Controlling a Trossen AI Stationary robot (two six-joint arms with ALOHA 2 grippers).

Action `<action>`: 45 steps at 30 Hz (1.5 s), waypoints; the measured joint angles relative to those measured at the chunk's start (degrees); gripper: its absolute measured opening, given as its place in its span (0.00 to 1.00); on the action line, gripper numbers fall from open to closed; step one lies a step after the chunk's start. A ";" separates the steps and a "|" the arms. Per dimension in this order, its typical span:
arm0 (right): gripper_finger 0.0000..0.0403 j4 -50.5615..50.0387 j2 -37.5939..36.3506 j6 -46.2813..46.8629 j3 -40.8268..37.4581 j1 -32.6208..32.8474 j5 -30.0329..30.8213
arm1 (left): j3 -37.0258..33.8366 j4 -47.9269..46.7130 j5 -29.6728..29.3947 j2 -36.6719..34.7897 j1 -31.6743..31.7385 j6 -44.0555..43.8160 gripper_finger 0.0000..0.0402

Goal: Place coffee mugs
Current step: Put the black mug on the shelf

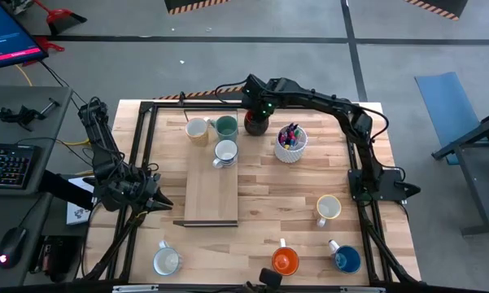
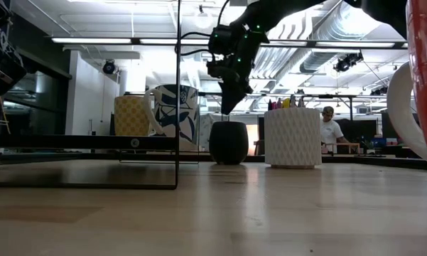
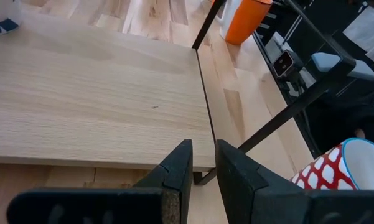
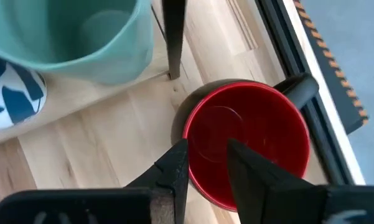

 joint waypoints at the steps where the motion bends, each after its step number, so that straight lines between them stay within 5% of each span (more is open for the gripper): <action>1: 0.21 -0.08 0.08 0.41 0.00 0.00 0.00 | 0.00 0.03 -0.02 0.02 0.01 0.02 0.15; 38: 0.21 0.49 6.96 3.63 -0.02 1.01 -1.43 | 0.00 -1.00 -0.09 0.01 0.01 0.07 0.15; 45: 0.12 0.73 7.17 3.58 0.00 1.16 -1.52 | 0.00 -1.25 -0.09 0.00 0.01 0.07 0.15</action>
